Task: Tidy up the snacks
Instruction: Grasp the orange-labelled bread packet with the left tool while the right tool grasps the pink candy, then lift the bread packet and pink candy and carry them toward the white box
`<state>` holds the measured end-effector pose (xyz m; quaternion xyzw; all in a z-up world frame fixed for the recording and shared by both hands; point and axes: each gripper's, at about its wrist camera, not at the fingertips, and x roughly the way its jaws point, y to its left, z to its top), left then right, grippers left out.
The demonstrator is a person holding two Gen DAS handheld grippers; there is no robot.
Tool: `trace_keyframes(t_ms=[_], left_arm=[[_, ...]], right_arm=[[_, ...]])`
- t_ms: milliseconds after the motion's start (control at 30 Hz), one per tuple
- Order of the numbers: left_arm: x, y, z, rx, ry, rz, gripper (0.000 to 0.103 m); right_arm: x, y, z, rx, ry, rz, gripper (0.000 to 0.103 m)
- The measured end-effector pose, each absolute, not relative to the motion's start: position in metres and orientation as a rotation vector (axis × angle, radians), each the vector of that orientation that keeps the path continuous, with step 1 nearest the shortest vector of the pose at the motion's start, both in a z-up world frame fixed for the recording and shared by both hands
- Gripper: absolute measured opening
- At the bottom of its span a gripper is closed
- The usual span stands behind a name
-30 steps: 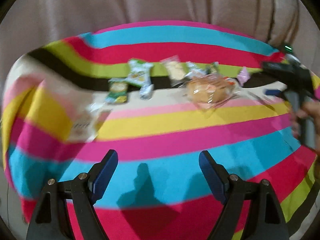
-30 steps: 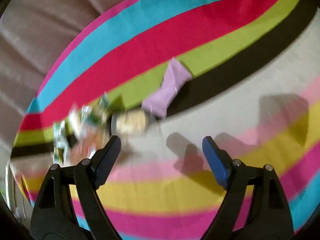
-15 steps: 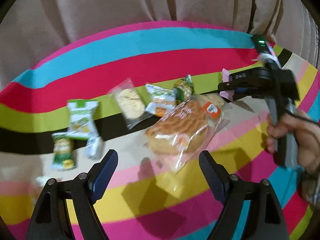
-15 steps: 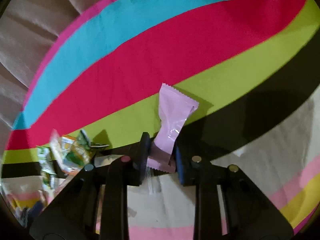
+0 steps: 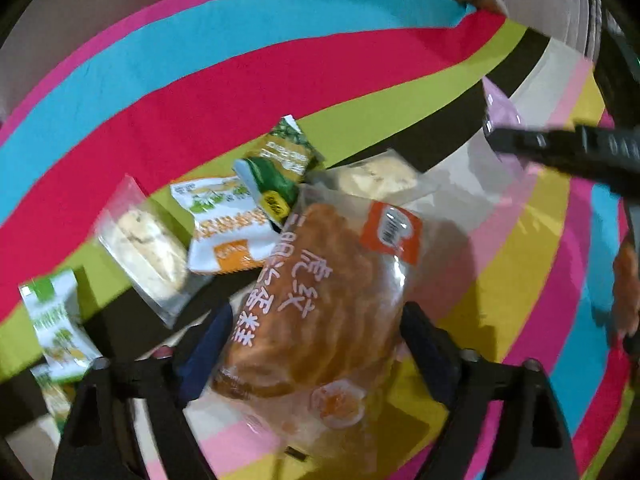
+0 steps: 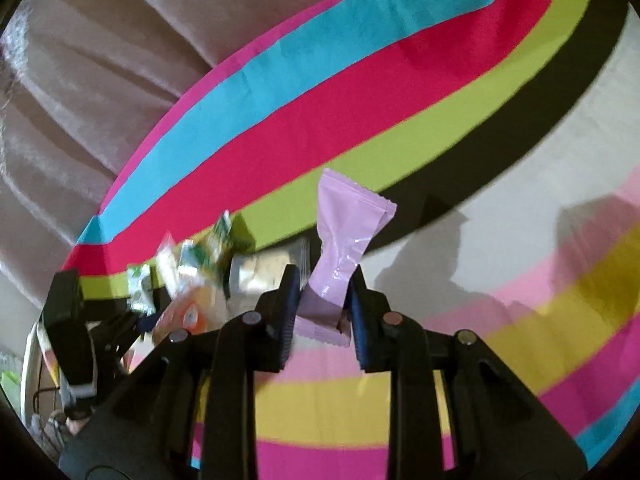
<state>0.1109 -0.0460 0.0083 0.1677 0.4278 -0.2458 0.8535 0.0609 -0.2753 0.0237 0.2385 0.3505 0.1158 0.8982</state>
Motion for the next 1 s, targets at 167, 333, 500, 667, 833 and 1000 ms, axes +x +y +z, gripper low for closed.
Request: trace_keyframes(t_ms=[167,333,500,667,833,1000], left_arm=[[0.063,-0.03,0.014,0.137,0.892,-0.487,0.052],[-0.005,-0.019,0.014,0.037,0.868,-0.43,0.051],[-0.09,-0.017,0.044,0.035,0.746,-0.359,0.051],[-0.15,-0.02,0.09,0.039,0.587,-0.298,0.051],[-0.206,-0.025,0.149,0.028,0.417,-0.267,0.051],[-0.245,-0.028,0.195,0.027,0.307,-0.27,0.051]], right_arm=[[0.015,-0.276,0.021,0.472,0.749,0.264,0.028],[-0.046,-0.272,0.012,0.472,0.795,0.3,0.028],[-0.106,-0.262,0.025,0.432,0.776,0.342,0.028],[-0.168,-0.251,0.074,0.358,0.627,0.378,0.028],[-0.235,-0.239,0.14,0.236,0.415,0.398,0.028],[-0.297,-0.236,0.189,0.169,0.267,0.413,0.028]])
